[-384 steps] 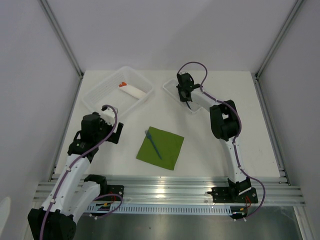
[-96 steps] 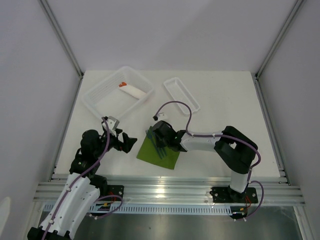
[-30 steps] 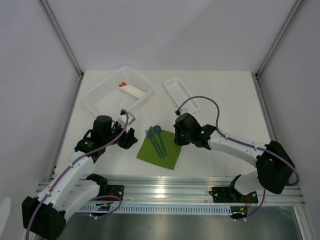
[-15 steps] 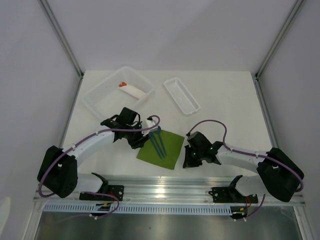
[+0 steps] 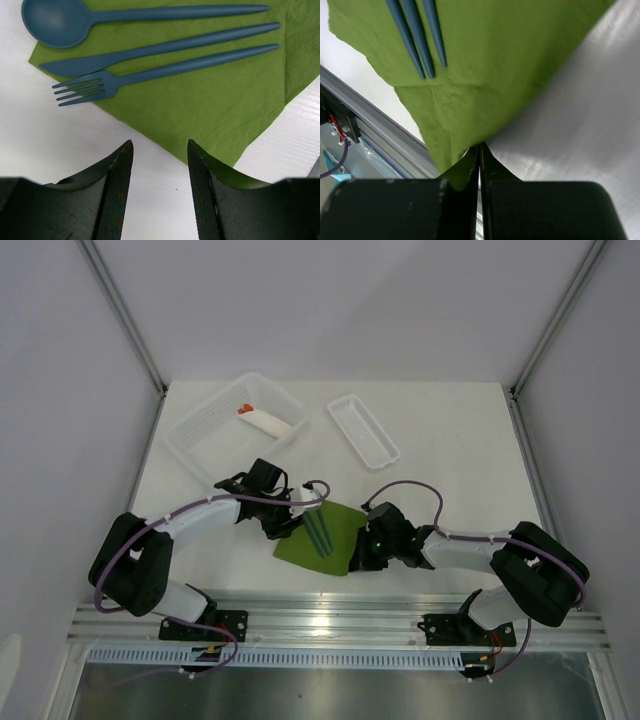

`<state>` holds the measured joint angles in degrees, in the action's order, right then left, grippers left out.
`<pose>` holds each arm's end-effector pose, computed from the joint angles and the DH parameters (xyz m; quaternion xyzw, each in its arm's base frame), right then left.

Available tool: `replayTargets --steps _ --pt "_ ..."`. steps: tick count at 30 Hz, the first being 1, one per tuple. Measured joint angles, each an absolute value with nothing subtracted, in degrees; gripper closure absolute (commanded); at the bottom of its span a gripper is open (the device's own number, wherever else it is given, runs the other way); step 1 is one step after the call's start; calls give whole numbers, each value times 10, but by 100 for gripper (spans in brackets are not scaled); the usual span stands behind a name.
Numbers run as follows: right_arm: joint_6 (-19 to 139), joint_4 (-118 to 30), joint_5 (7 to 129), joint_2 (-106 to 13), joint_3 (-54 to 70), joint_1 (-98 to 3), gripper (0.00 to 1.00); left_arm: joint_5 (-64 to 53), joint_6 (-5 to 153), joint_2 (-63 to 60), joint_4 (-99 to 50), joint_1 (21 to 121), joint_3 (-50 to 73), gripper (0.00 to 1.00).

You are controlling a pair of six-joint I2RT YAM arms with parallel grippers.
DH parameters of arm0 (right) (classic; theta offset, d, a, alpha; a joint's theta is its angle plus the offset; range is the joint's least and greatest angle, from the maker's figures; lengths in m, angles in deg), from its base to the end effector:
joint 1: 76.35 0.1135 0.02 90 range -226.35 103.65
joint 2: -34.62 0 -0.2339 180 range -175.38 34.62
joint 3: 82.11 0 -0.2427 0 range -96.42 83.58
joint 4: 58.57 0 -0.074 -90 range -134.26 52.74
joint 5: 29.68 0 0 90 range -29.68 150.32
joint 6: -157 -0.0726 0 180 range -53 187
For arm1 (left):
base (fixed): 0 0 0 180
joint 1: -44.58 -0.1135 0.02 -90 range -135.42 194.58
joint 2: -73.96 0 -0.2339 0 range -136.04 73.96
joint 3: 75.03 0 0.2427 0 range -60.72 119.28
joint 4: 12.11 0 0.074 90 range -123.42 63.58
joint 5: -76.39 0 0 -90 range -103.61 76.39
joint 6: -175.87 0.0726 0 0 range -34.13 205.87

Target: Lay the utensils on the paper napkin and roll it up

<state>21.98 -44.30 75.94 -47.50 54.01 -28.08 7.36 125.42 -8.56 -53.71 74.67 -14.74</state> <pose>0.1626 0.2116 0.0808 -0.0703 0.9366 0.3198 0.1250 0.2264 -0.1612 0.1263 0.5807 0.7628 -0.1583 0.2365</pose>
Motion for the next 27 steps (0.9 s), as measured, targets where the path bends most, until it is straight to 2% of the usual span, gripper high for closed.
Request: replayTargets --steps 13,27 --pt "245 -465 763 -484 532 -281 98 76 1256 -95 -520 748 -151 49" --pt "266 -495 795 -550 450 -306 100 83 1255 -97 -539 749 -135 48"
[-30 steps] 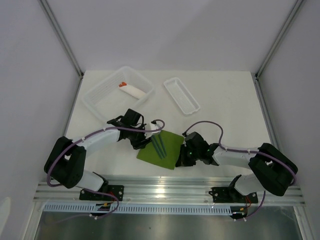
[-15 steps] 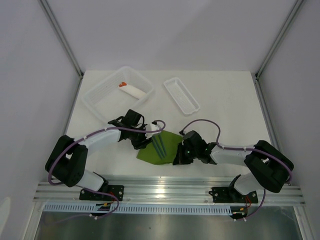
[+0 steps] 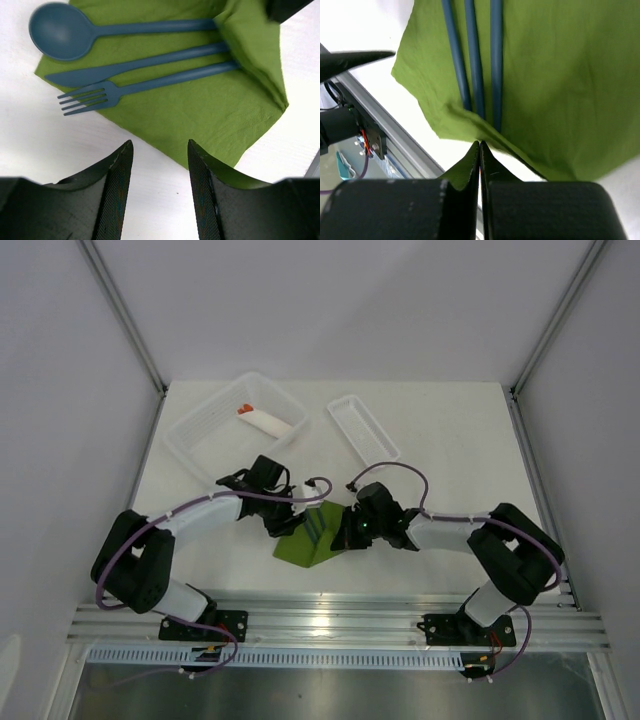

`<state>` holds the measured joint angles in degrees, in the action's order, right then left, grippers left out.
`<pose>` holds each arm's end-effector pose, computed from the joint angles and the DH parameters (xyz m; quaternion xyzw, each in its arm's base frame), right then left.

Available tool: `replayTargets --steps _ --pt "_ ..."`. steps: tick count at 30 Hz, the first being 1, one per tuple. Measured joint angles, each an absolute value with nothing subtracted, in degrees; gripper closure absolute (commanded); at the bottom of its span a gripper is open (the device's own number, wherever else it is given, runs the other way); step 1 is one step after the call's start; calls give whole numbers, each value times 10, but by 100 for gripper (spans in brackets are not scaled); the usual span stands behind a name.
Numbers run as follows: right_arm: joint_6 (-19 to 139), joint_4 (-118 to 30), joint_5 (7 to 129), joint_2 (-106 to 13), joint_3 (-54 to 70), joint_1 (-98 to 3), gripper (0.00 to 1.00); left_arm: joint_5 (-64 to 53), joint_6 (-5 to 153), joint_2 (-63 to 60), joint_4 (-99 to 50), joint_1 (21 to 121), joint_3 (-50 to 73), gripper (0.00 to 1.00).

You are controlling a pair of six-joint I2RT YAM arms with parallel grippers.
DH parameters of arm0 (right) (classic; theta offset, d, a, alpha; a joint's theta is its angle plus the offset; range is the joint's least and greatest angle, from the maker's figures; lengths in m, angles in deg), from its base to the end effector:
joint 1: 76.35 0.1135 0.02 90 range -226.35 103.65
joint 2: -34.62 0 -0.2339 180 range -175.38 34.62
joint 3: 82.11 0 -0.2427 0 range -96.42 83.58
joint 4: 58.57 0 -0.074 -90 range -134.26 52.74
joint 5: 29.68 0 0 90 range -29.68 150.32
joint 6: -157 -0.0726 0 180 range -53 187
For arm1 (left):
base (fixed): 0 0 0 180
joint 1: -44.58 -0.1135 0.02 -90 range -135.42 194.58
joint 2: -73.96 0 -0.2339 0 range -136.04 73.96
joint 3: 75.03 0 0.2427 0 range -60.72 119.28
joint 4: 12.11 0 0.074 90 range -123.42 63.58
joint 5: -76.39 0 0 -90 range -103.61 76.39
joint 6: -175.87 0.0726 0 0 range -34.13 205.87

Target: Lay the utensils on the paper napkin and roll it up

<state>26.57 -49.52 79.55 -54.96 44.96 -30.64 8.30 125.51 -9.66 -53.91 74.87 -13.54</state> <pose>0.2011 0.2404 0.1005 -0.1050 0.9093 0.3669 0.1659 0.2289 -0.1651 0.1275 0.5833 0.7593 -0.1665 0.2358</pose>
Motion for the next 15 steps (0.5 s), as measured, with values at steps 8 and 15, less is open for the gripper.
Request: replayTargets --steps 8,15 --pt "258 -548 832 -624 433 -326 100 110 1244 -100 -571 768 -77 47" --pt "250 -579 848 -629 433 -339 100 147 1214 -126 -575 816 -60 41"
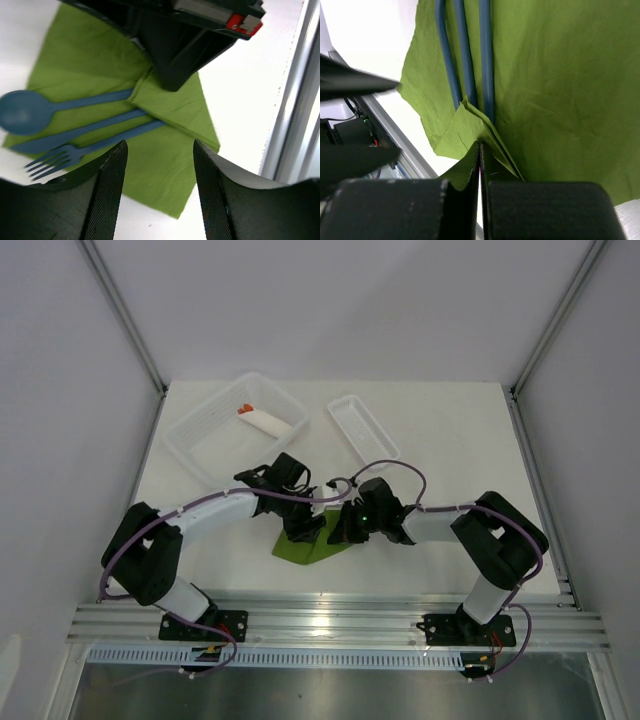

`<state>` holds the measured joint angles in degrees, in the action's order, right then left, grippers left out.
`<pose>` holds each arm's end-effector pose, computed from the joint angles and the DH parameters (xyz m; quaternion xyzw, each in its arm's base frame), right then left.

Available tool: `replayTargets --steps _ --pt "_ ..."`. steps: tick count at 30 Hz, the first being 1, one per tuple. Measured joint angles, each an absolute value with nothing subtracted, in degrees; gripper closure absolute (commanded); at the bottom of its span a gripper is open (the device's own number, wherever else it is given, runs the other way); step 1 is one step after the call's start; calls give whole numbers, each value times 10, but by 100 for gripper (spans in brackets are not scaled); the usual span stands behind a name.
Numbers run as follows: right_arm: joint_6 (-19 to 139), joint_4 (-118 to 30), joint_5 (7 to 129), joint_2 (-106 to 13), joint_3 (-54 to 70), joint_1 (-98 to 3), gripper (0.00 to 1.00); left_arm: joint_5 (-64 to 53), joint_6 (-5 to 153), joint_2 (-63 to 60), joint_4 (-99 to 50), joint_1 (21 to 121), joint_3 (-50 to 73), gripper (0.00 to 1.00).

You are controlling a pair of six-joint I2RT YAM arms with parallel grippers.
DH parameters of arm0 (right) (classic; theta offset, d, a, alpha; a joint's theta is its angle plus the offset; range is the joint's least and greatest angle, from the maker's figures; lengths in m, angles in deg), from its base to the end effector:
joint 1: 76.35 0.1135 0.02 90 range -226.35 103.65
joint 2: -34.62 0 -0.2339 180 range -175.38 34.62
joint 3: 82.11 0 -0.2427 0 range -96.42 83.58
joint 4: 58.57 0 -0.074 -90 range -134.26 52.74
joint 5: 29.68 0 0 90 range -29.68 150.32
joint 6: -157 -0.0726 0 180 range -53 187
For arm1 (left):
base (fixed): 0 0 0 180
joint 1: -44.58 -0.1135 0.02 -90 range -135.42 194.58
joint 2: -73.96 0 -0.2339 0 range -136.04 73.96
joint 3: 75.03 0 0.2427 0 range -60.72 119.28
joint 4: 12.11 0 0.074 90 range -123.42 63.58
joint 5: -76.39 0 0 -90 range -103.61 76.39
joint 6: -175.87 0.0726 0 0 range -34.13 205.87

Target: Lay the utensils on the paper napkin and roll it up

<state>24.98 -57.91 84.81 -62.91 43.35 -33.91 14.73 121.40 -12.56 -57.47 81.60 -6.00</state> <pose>0.2229 0.2446 0.0832 -0.0868 0.8981 0.4029 0.1537 0.2189 -0.2083 0.1513 0.6040 0.7258 -0.2409 0.2245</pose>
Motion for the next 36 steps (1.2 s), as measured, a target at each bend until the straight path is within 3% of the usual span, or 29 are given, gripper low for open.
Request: replayTargets --steps 20,30,36 --pt "224 -618 875 -635 434 -361 100 135 1199 -196 -574 851 -29 43" --pt "209 -630 887 -657 438 -367 100 114 1282 -214 -577 880 -13 49" --pt "201 -635 894 -661 444 -374 100 113 1347 -221 -588 880 -13 45"
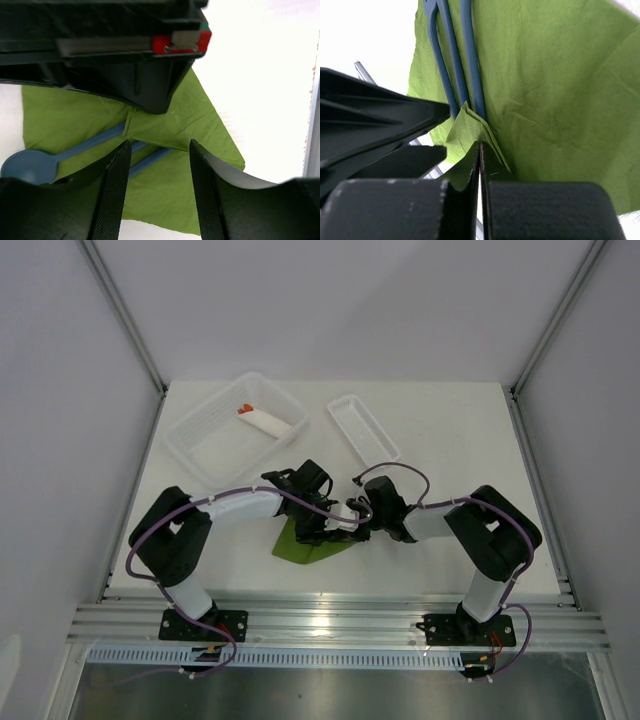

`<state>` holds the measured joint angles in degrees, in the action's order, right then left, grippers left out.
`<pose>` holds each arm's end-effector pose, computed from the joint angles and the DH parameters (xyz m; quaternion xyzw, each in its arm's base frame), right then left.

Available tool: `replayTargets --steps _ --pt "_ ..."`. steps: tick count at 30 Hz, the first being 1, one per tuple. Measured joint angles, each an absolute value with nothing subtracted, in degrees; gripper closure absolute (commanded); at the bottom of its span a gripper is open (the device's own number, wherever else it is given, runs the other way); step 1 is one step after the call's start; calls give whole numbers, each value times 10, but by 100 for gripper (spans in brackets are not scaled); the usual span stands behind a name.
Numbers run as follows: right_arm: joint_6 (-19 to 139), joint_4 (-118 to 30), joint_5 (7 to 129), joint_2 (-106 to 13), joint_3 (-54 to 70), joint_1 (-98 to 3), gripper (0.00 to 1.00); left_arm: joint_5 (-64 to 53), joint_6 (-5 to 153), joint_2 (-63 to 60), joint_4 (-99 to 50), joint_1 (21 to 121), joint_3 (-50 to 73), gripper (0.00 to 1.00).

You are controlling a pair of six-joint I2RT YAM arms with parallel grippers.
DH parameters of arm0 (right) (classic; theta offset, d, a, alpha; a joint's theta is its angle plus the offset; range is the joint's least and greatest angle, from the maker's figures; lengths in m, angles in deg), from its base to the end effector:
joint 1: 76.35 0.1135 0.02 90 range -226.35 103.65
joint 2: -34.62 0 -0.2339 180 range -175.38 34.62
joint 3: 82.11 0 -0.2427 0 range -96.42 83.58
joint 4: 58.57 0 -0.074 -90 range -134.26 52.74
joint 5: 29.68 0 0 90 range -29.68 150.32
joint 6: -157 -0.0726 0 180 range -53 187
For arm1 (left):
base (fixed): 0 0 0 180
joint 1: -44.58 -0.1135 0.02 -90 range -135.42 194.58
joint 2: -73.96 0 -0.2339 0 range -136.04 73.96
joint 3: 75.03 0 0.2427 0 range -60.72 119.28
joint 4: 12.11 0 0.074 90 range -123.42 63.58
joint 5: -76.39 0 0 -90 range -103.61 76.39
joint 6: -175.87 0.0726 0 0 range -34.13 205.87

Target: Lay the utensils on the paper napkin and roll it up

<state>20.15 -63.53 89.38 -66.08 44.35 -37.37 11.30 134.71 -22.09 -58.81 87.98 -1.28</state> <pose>0.2346 0.2352 0.0730 -0.0407 0.8899 0.4350 0.1310 0.2110 -0.2416 0.1234 0.7193 0.6372 -0.2034 0.1878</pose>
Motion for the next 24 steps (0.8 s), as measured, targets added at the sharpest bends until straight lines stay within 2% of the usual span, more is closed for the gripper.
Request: replayTargets --steps 17,19,24 --pt "200 -611 894 -634 444 -398 100 106 1375 -252 -611 880 -6 47" --pt "200 -597 889 -626 444 -403 96 106 1374 -252 -611 880 -6 47" --pt "204 -523 832 -562 445 -429 95 105 1374 -252 -611 880 -6 46"
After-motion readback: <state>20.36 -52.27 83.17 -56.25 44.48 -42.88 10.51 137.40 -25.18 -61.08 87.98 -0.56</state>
